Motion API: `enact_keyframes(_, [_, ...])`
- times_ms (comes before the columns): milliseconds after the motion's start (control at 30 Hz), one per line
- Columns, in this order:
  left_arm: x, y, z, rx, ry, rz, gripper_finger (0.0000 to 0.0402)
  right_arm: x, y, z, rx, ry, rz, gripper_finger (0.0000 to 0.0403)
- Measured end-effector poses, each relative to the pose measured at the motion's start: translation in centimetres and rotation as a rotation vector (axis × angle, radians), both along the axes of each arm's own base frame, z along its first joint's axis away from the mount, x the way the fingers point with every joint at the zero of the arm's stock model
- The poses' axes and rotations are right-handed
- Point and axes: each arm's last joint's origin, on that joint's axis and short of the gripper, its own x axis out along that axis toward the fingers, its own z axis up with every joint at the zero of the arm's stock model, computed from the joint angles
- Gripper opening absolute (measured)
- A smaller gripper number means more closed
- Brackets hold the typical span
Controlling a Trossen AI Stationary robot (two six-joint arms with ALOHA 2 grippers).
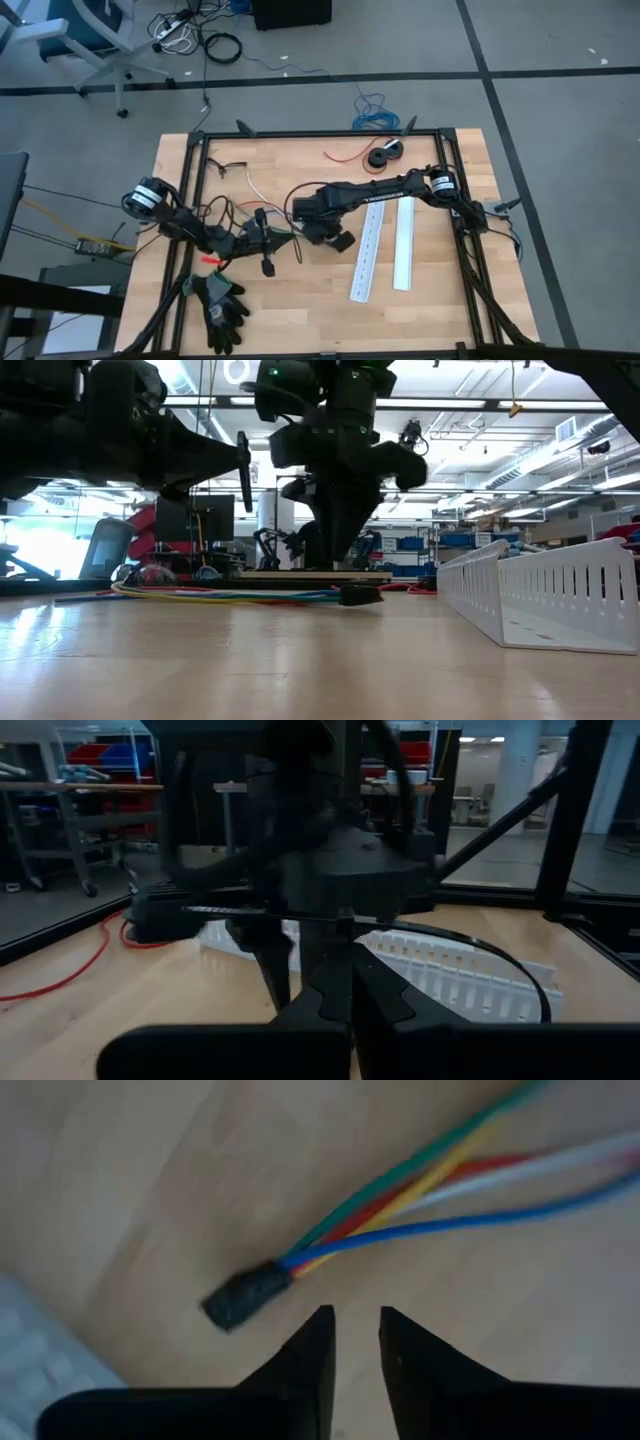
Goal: Ziptie cables
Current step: Wrap the cable wires with the black zip tie
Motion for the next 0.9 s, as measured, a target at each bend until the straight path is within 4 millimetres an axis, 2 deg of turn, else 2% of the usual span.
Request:
enact_keyframes(133, [-0.4,-0.7,0.0,-0.009,0.0,0.018,0.0001,0.1,0.1,-0.2,-0.058,-0.033,0.288,0.0093])
enact_keyframes(433, [-1.5,-2.4,0.0,-0.023,0.004,0.056,0.0,0.3,1.3,-3.2,-0.221,-0.134,0.822,0.0103])
enact_keyframes(667, [-2.1,-3.3,0.0,-0.032,0.007,0.085,0.0,0.2,1.8,-3.4,-0.345,-0.105,0.937,0.01])
enact_keyframes(900, [-2.3,-3.6,0.0,-0.061,0.001,0.089,0.0,-0.3,1.5,-3.6,-0.427,-0.012,1.129,0.0098])
